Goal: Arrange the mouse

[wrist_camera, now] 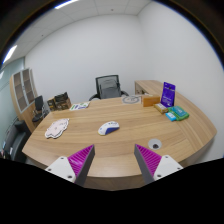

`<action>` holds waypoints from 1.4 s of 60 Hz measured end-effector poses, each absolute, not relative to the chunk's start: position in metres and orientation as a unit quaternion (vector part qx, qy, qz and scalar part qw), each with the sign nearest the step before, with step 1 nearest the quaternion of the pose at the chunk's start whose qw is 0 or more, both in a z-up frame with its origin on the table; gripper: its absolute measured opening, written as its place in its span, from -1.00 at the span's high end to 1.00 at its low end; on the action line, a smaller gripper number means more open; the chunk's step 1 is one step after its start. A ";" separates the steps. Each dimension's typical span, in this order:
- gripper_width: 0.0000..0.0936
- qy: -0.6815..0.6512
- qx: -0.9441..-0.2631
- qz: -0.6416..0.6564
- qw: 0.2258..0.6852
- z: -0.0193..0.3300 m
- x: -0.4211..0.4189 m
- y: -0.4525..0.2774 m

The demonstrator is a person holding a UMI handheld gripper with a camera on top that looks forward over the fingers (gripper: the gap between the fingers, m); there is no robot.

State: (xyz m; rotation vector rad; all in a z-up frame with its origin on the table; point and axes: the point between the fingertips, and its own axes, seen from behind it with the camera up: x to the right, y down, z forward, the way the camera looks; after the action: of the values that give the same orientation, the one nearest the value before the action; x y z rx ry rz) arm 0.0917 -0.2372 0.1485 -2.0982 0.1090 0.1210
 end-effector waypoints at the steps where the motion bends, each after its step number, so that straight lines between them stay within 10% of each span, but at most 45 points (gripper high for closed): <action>1: -0.76 0.049 -0.866 0.049 0.495 0.147 0.084 -0.234; 45: -0.78 0.024 -0.893 0.054 0.446 -0.003 0.032 -0.021; 68: -0.77 -0.054 -0.889 0.033 0.454 -0.010 0.024 0.085; 84: 0.10 -0.034 -0.891 0.043 0.451 -0.011 0.020 0.101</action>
State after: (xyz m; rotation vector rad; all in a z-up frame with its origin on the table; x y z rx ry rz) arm 0.0204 0.1008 -0.0113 -2.2010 -0.0842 0.1054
